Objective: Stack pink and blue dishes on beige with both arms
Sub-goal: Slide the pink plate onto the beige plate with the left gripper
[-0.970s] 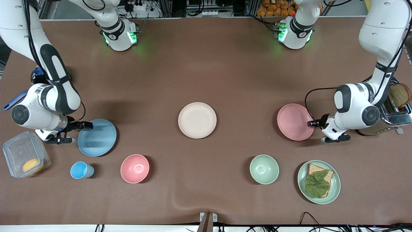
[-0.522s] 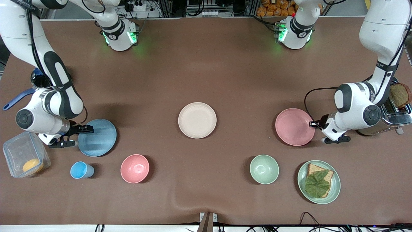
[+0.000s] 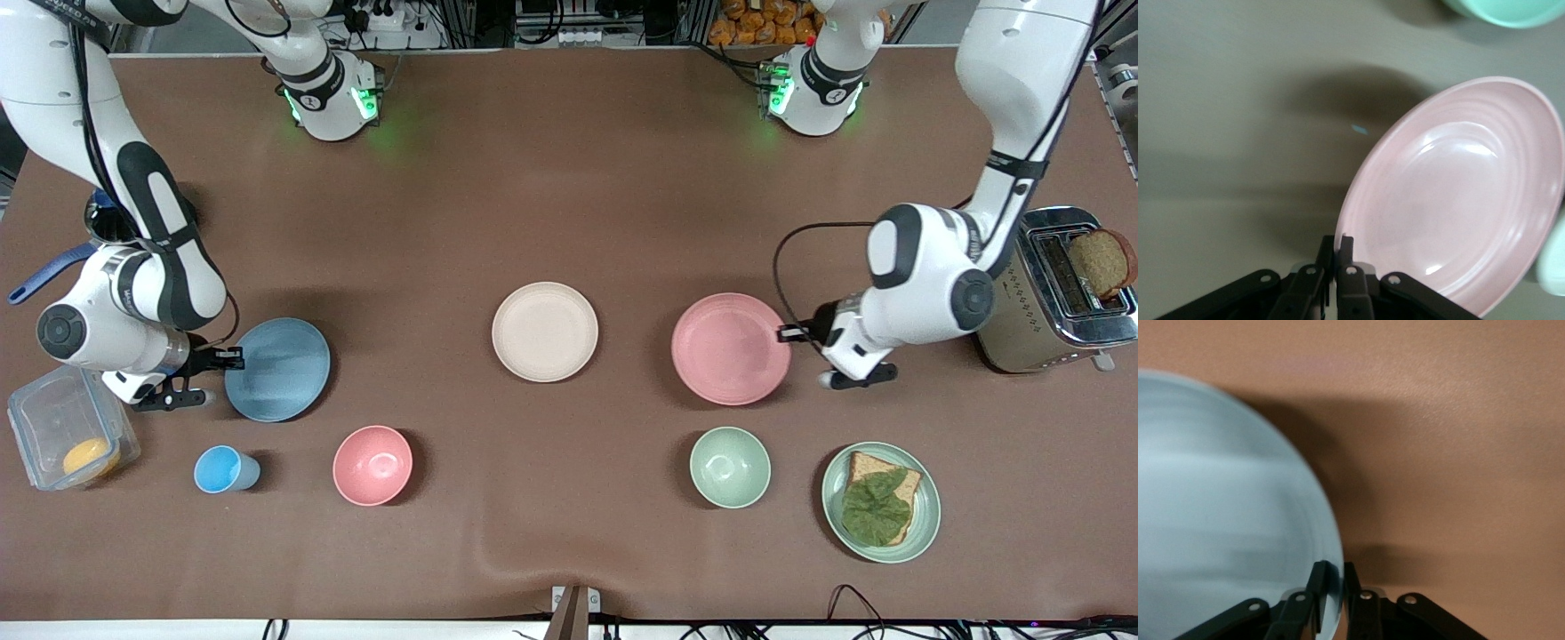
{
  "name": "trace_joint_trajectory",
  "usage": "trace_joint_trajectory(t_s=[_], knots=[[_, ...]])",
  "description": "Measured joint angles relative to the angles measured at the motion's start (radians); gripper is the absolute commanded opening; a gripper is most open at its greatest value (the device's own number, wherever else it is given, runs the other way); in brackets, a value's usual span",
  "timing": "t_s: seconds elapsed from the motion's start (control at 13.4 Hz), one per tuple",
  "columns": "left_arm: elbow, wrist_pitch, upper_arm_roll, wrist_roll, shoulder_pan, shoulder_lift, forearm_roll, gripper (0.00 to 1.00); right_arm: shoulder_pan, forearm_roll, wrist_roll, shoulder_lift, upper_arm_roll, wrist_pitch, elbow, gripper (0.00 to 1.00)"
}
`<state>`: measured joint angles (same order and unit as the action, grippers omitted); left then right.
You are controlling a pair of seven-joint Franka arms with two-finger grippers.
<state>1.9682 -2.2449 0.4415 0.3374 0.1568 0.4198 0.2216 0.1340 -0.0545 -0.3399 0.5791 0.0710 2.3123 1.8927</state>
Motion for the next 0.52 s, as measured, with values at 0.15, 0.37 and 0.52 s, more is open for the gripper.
trace_joint_trajectory(t_s=[0.15,0.37,0.52], knots=[[-0.025,0.0,0.044,0.173,-0.064,0.0,0.0,0.0,0.0,0.0,-0.003,-0.014,-0.004,-0.048,-0.015,0.0],[-0.034,-0.064,0.048,0.395,-0.204,0.012,0.0,0.0,-0.001,0.0,-0.008,-0.063,-0.01,-0.176,-0.049,0.0],[-0.034,-0.142,0.047,0.488,-0.278,0.04,0.0,0.0,-0.002,0.0,-0.03,-0.095,-0.014,-0.298,-0.097,0.0]])
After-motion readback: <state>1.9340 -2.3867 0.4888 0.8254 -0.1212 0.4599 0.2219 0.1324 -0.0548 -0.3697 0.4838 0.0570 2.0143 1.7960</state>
